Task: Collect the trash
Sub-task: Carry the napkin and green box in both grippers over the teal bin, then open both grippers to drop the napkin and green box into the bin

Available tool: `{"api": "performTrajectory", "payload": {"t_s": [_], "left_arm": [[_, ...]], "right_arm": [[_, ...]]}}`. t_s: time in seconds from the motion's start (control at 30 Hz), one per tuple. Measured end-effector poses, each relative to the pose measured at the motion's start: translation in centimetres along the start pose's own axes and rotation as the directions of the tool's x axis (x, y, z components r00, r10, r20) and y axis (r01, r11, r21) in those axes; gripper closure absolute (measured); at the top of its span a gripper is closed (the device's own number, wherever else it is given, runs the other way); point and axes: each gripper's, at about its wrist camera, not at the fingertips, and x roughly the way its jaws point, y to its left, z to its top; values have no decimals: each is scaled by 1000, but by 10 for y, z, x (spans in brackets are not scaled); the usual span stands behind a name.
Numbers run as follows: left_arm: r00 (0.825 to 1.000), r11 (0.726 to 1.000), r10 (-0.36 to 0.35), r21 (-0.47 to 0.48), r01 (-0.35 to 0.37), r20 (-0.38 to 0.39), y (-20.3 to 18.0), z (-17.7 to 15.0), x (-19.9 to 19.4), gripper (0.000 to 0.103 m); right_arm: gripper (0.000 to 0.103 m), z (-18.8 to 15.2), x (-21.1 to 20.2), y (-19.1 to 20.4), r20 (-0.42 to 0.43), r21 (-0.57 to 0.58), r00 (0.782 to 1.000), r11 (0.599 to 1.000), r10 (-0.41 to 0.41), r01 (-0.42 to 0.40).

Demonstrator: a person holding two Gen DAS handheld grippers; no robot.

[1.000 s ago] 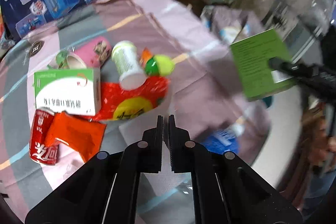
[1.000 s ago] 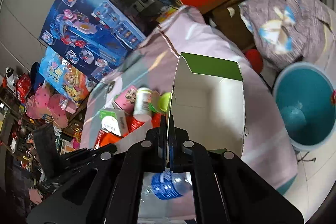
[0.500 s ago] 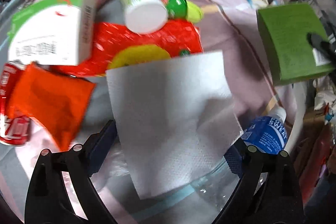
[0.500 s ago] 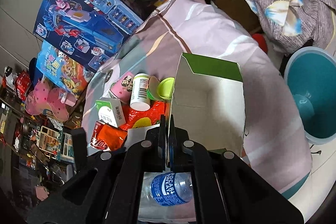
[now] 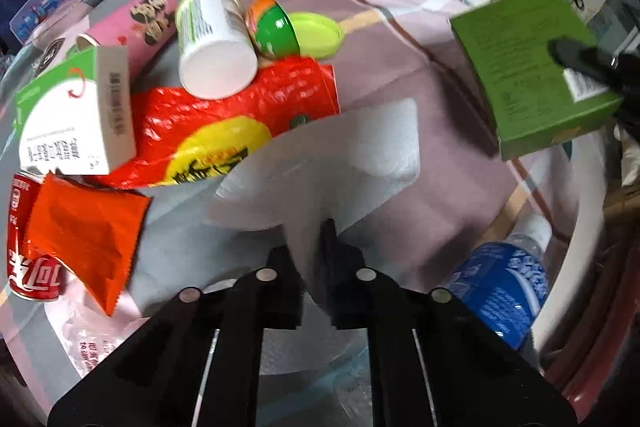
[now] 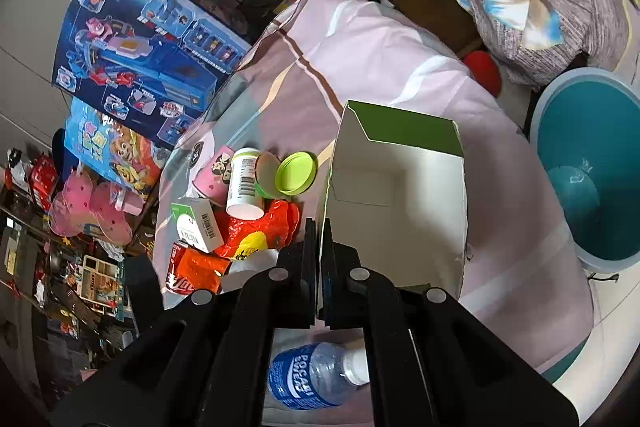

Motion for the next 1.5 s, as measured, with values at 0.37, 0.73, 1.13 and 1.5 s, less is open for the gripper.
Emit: {"api": "performTrajectory", "payload": {"t_s": [0.37,0.73,1.13,1.5], "left_arm": [[989,989,-131,82,125,71,-45,46,-52,95],[964,918,-260,299,262,-47,-203,103,-10,95],[951,876,-237,380,297,-197,-293,136,67,93],[949,882,-214,372,289,-231,-301,150,92,93]], "right_arm": [[100,21,-54,-36,133,54,991,999,-12,5],[99,29,-150,-144,252,235,922,943,-293,236],[97,30,-130,-224,143,359,930,893,-339,270],[41,43,-120,-238,141,390,935,886,-327,251]]}}
